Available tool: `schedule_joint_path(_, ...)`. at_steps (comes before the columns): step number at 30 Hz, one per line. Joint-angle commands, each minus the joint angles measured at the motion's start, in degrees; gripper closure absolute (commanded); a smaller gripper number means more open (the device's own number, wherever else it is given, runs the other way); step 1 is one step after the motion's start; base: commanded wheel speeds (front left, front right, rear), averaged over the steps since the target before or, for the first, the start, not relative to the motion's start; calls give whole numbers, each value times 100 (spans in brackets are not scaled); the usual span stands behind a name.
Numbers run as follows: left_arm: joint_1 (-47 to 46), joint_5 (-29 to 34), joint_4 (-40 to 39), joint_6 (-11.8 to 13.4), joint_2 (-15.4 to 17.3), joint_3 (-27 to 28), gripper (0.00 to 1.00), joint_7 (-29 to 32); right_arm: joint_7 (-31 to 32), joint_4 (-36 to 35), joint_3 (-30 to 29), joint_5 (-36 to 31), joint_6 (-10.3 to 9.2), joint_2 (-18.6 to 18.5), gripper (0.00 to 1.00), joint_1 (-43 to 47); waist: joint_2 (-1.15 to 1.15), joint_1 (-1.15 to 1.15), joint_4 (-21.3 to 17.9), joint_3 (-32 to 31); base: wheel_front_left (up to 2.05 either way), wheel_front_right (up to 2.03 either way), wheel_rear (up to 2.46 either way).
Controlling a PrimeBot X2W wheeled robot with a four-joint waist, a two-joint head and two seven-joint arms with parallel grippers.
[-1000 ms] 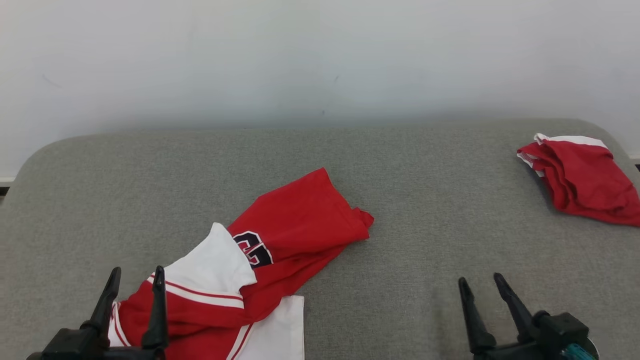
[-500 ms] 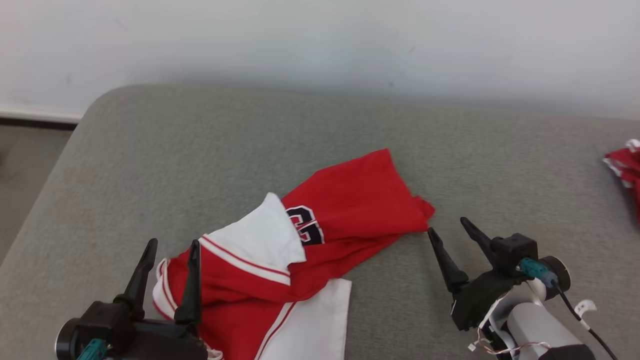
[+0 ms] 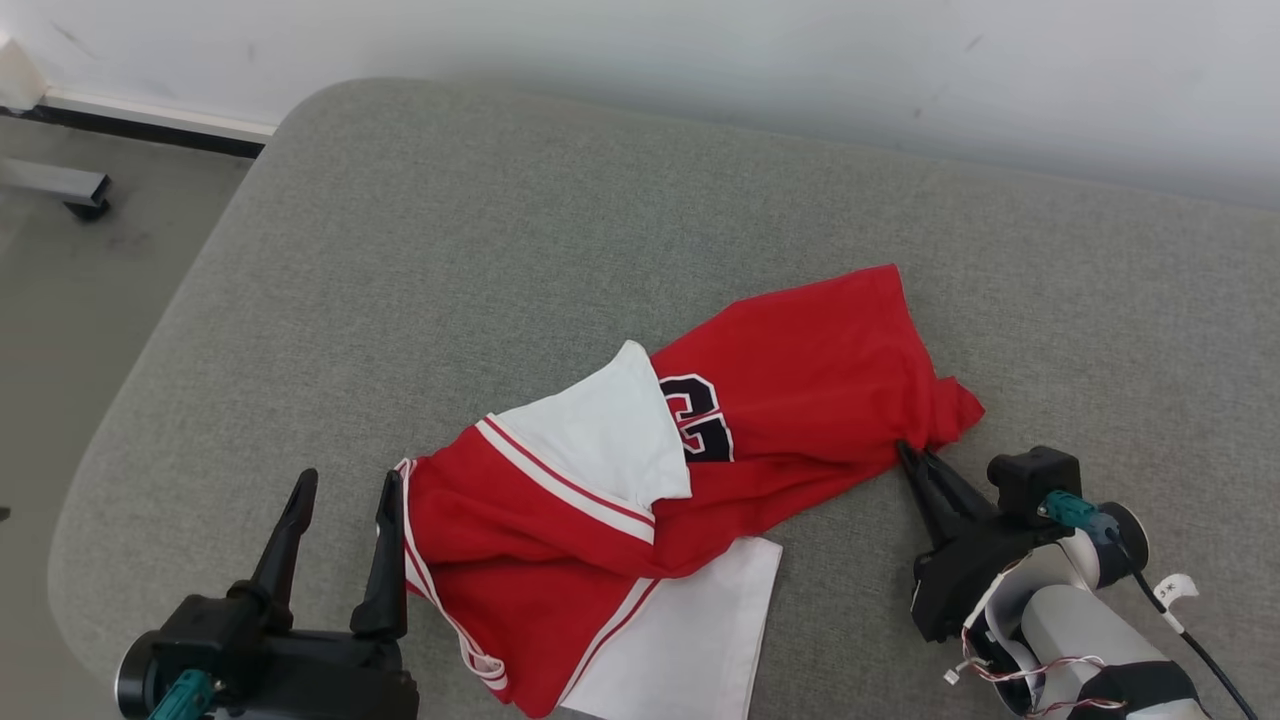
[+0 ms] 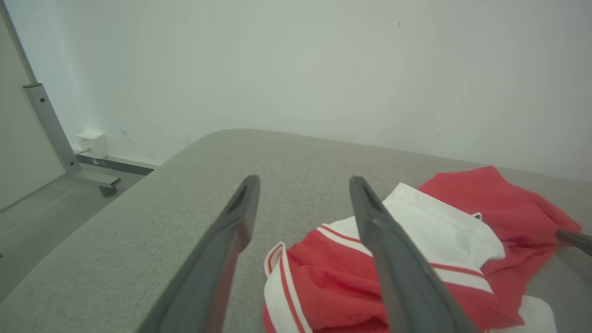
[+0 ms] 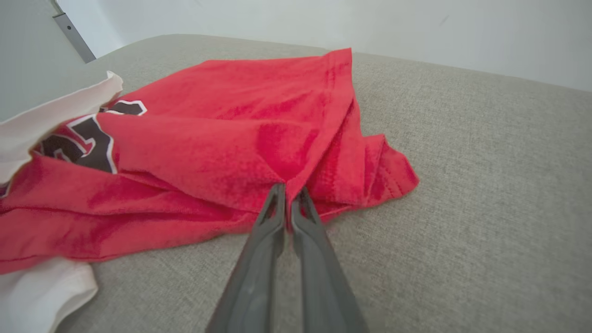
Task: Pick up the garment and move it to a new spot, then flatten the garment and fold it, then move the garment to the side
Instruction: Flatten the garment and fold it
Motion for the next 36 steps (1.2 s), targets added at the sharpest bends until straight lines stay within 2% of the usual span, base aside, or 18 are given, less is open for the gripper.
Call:
schedule_joint_path(1,-32,20,-5,-22,-15,35,0,-2,-5,-88,-2,22,-13,-48,100,18,-1,-1,-64,-31,0,0,0)
schedule_joint_path(6,178,50,88,-22,-20,92,0,-2,-5,-791,-248,34,-13,-217,100,443,-1,-1,-455,-319,0,0,0)
schedule_joint_path(17,644,55,192,-27,-36,171,0,-2,-5,-2549,-1413,256,-13,-846,100,2027,-1,-1,-1439,-949,0,0,0)
schedule_joint_path(25,693,6,188,-25,-42,104,0,-1,239,-3338,-2021,456,-13,-1073,100,2932,-1,-1,-1699,-906,0,0,0)
schedule_joint_path(29,642,-39,165,-25,-42,78,0,-2,617,-3617,-2506,578,-13,-850,100,3437,-1,-1,-1730,-839,0,0,0)
schedule_joint_path(30,635,-46,174,-25,-41,75,0,-2,667,-3676,-2590,485,-13,-836,95,3496,-1,-1,-1729,-835,0,0,0)
schedule_joint_path(31,633,-47,185,-25,-42,68,0,-2,680,-3734,-2659,437,-13,-774,27,3519,-1,-1,-1729,-836,0,0,0)
schedule_joint_path(32,638,-51,198,-25,-41,71,0,-2,718,-3753,-2695,406,-13,-689,0,3566,-1,-1,-1729,-844,0,0,0)
schedule_joint_path(36,685,-49,237,-26,-42,90,0,-2,507,-3888,-2820,19,-13,-480,0,3552,-1,-1,-1729,-904,0,0,0)
